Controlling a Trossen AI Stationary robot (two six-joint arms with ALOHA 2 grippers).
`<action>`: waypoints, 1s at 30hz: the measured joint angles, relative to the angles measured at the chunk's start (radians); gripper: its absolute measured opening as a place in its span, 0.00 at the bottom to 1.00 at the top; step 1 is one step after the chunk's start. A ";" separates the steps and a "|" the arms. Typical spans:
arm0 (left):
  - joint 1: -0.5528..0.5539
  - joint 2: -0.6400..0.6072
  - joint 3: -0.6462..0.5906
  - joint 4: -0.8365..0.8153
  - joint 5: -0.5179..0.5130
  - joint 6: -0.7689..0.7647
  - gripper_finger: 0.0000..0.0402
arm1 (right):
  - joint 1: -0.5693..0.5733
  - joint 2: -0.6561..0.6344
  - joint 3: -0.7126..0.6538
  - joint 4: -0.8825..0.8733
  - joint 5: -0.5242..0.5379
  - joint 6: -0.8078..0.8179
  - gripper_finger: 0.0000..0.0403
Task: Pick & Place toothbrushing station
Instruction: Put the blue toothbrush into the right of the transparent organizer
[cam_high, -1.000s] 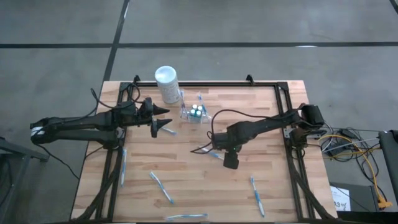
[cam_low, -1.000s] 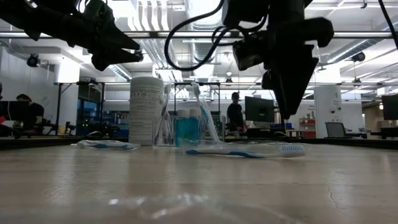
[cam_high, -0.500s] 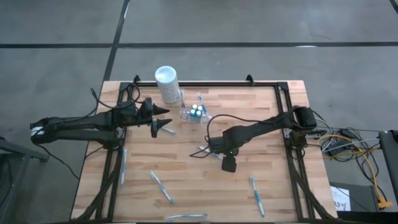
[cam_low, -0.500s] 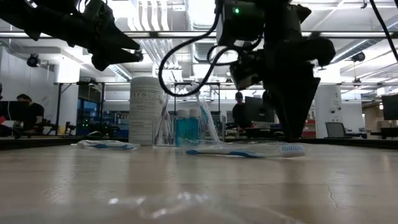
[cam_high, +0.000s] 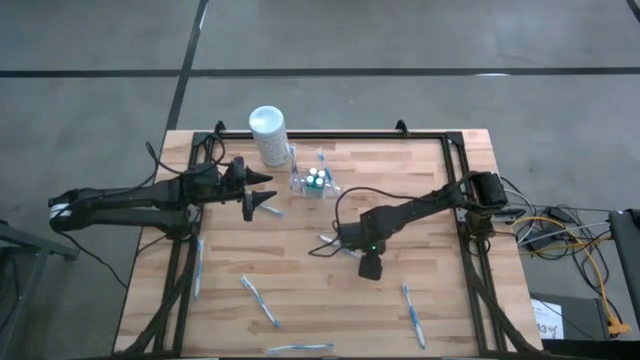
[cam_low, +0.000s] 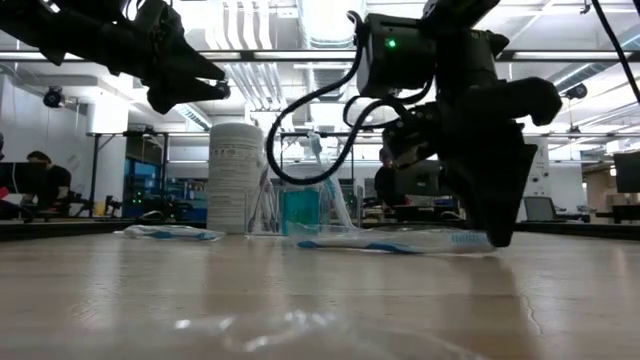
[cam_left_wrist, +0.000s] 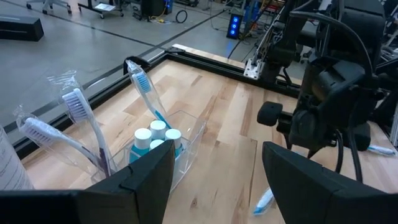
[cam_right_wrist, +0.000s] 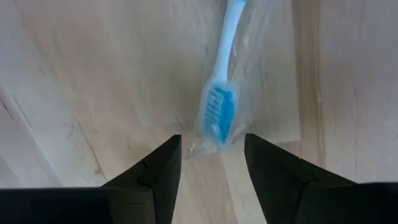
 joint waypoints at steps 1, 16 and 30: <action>0.000 0.000 0.000 0.000 0.000 0.000 0.62 | 0.000 0.000 -0.001 0.001 0.000 0.004 0.41; 0.000 0.000 0.000 0.000 0.000 0.000 0.62 | 0.000 -0.002 -0.016 0.004 0.000 0.006 0.03; 0.000 0.000 0.000 0.000 0.000 0.000 0.62 | 0.006 -0.044 0.088 -0.225 0.110 0.023 0.02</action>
